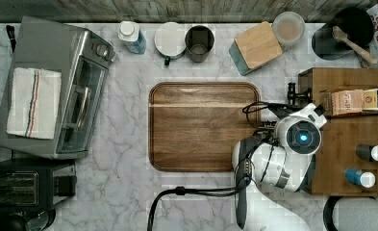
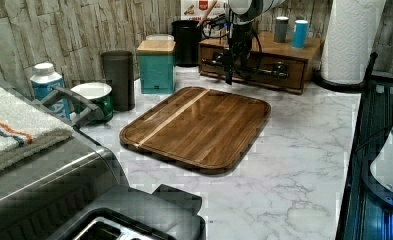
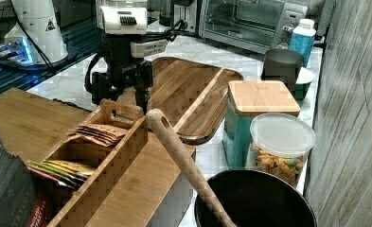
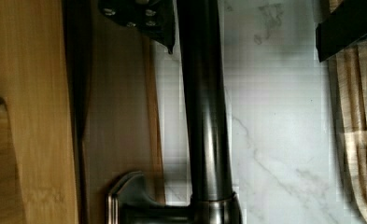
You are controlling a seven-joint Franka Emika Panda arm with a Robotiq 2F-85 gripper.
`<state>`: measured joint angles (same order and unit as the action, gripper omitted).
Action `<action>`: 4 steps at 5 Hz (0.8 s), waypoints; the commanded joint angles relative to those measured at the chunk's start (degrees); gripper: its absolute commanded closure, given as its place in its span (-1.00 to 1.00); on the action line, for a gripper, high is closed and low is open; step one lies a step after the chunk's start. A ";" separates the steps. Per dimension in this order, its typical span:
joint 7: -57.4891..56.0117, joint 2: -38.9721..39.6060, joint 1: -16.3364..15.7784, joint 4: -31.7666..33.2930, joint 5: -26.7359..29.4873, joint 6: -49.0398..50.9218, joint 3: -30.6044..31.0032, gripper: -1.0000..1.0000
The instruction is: Open the drawer.
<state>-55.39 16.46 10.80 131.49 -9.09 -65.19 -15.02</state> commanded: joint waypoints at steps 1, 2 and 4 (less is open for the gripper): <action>-1.55 0.28 -0.65 2.19 0.80 -3.36 2.18 -1.00; -2.08 0.48 -1.20 3.07 1.02 -2.37 3.38 -1.00; -0.17 -1.56 -5.81 5.07 8.05 2.54 10.89 -1.00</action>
<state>-55.56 16.09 11.31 132.16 -2.37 -64.91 -12.14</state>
